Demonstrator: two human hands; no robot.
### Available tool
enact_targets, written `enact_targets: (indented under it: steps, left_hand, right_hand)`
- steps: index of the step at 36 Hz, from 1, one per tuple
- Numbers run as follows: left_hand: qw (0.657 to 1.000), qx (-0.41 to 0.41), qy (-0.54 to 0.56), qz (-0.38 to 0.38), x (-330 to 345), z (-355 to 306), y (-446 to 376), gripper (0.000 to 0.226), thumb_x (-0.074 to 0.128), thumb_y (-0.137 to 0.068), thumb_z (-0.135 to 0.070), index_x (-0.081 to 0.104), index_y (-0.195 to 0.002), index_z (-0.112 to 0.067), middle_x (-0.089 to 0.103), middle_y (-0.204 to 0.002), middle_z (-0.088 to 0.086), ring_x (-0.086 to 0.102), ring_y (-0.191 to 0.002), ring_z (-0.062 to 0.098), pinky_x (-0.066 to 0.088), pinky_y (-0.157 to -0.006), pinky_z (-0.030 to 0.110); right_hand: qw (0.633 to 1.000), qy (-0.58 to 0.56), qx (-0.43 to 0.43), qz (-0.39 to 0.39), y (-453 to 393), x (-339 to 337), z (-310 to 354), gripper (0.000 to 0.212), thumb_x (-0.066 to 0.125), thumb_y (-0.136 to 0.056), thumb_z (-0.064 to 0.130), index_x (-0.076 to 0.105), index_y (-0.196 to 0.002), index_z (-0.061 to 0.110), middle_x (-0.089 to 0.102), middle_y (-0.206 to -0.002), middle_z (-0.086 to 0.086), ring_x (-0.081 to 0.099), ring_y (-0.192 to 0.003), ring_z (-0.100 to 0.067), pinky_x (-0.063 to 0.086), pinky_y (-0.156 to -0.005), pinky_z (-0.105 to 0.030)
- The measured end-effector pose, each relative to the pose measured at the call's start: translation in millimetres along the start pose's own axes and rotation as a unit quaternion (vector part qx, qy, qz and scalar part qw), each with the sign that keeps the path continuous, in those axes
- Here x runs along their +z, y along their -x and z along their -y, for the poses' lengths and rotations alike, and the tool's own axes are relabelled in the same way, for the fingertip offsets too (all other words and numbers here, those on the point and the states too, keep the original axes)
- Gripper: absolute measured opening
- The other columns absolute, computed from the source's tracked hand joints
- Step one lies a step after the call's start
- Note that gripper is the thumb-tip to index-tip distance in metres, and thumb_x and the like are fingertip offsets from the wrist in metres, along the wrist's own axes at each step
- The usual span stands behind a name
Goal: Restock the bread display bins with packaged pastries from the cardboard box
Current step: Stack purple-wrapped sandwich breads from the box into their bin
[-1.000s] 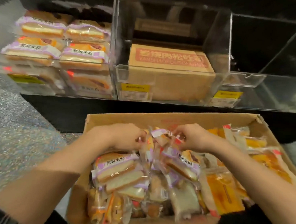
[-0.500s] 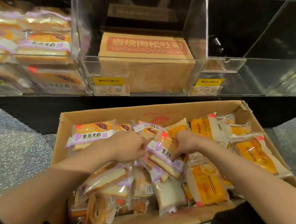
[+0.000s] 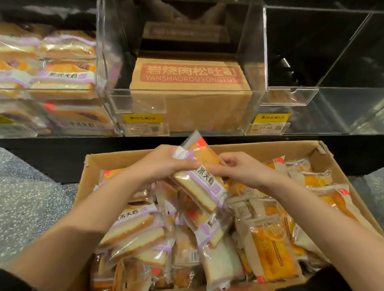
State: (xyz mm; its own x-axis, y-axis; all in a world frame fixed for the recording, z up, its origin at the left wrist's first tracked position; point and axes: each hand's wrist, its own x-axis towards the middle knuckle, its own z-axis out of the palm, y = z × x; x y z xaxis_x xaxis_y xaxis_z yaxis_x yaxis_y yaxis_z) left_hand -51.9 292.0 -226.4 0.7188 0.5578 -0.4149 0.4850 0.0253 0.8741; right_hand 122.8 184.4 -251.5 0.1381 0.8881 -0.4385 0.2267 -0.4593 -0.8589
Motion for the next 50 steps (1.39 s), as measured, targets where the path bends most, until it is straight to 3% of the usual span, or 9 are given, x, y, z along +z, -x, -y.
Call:
enact_targets:
  steps: [7, 11, 16, 20, 27, 29, 33, 43, 50]
  left_hand:
    - [0.984, -0.028, -0.128, -0.118, -33.0, 10.2, 4.9, 0.026, 0.078, -0.077, -0.029, 0.070, -0.089, -0.008, 0.072, -0.082, 0.007, 0.068, -0.069, 0.019, 0.054, -0.057, 0.028]
    - [0.991, -0.045, -0.076, -0.097, -44.0, 13.7, 14.1, 0.023, 0.078, -0.078, -0.023, 0.070, -0.094, -0.008, 0.074, -0.083, 0.007, 0.071, -0.067, 0.017, 0.056, -0.052, 0.025]
    - [0.990, -0.023, -0.068, -0.124, -57.6, 14.1, 20.0, 0.019, 0.077, -0.078, -0.024, 0.070, -0.088, -0.010, 0.073, -0.081, 0.006, 0.067, -0.064, 0.014, 0.053, -0.049, 0.021]
    - [0.989, -0.007, -0.056, -0.140, -65.7, 12.7, 23.6, 0.028, 0.077, -0.078, -0.026, 0.070, -0.094, -0.005, 0.073, -0.083, 0.006, 0.067, -0.067, 0.014, 0.050, -0.048, 0.018]
    - [0.988, -0.005, -0.056, -0.141, -74.7, 13.8, 31.2, 0.026, 0.077, -0.078, -0.029, 0.070, -0.092, -0.008, 0.073, -0.083, 0.004, 0.068, -0.073, 0.016, 0.053, -0.064, 0.026]
    - [0.989, 0.000, -0.042, -0.145, -78.4, 13.0, 34.9, 0.023, 0.077, -0.078, -0.028, 0.070, -0.091, -0.010, 0.073, -0.083, 0.003, 0.067, -0.070, 0.013, 0.051, -0.061, 0.022]
    - [0.989, 0.015, -0.021, -0.145, -97.6, 10.6, 45.8, 0.016, 0.077, -0.078, -0.029, 0.070, -0.087, -0.017, 0.074, -0.079, -0.005, 0.067, -0.072, 0.009, 0.047, -0.061, 0.021]
    - [0.981, 0.006, 0.094, -0.171, -158.7, 21.1, 87.7, 0.031, 0.075, -0.069, -0.027, 0.067, -0.097, -0.015, 0.074, -0.082, -0.001, 0.070, -0.076, 0.013, 0.055, -0.064, 0.029]
    - [0.914, 0.056, 0.313, -0.253, -194.0, 22.4, 116.0, 0.007, 0.059, -0.090, -0.018, 0.061, -0.096, -0.016, 0.073, -0.072, -0.006, 0.068, -0.062, 0.004, 0.054, -0.051, 0.020]
  right_hand:
    - [0.959, -0.097, 0.263, -0.045, -19.4, 16.5, -7.7, 0.048, 0.035, -0.105, 0.032, 0.032, -0.142, 0.003, 0.065, -0.089, -0.023, 0.067, -0.063, -0.025, 0.057, -0.054, -0.033]
    - [0.880, -0.317, 0.352, -0.046, -38.3, 34.4, -16.8, 0.041, 0.048, -0.100, 0.034, 0.036, -0.130, 0.010, 0.049, -0.133, -0.030, 0.065, -0.092, -0.040, 0.056, -0.071, -0.044]
    - [0.821, -0.422, 0.360, -0.137, -57.2, 53.5, -21.9, 0.035, 0.069, -0.088, 0.027, 0.049, -0.111, 0.010, 0.054, -0.114, -0.018, 0.059, -0.103, -0.037, 0.052, -0.059, -0.047]
    - [0.883, -0.303, 0.315, -0.168, -59.5, 75.2, -16.9, 0.017, 0.057, -0.095, 0.021, 0.056, -0.099, 0.004, 0.063, -0.099, -0.015, 0.062, -0.093, -0.029, 0.055, -0.076, -0.041]
    - [0.938, -0.016, 0.268, -0.217, -46.9, 67.6, 8.9, 0.023, 0.063, -0.091, 0.008, 0.052, -0.071, 0.001, 0.058, -0.079, -0.016, 0.060, -0.071, -0.028, 0.057, -0.060, -0.033]
    - [0.948, 0.019, 0.255, -0.188, -37.5, 62.9, 22.1, 0.004, 0.062, -0.089, 0.001, 0.059, -0.089, -0.002, 0.056, -0.071, -0.015, 0.061, -0.069, -0.029, 0.059, -0.068, -0.038]
    - [0.970, 0.077, 0.193, -0.127, -17.5, 55.4, 44.7, 0.053, 0.068, -0.083, -0.003, 0.052, -0.131, 0.011, 0.050, -0.074, -0.009, 0.051, -0.046, -0.015, 0.042, -0.036, -0.022]
    - [0.957, 0.250, -0.130, -0.068, 10.3, 69.5, 88.7, 0.093, 0.074, -0.078, 0.003, 0.023, -0.150, 0.033, 0.053, -0.134, 0.001, 0.054, -0.116, -0.017, 0.044, -0.098, -0.027]
    - [0.926, 0.266, -0.261, -0.061, -4.3, 99.0, 158.3, 0.091, 0.061, -0.085, -0.005, 0.009, -0.153, 0.027, 0.048, -0.085, 0.028, 0.053, -0.076, 0.019, 0.035, -0.078, -0.001]
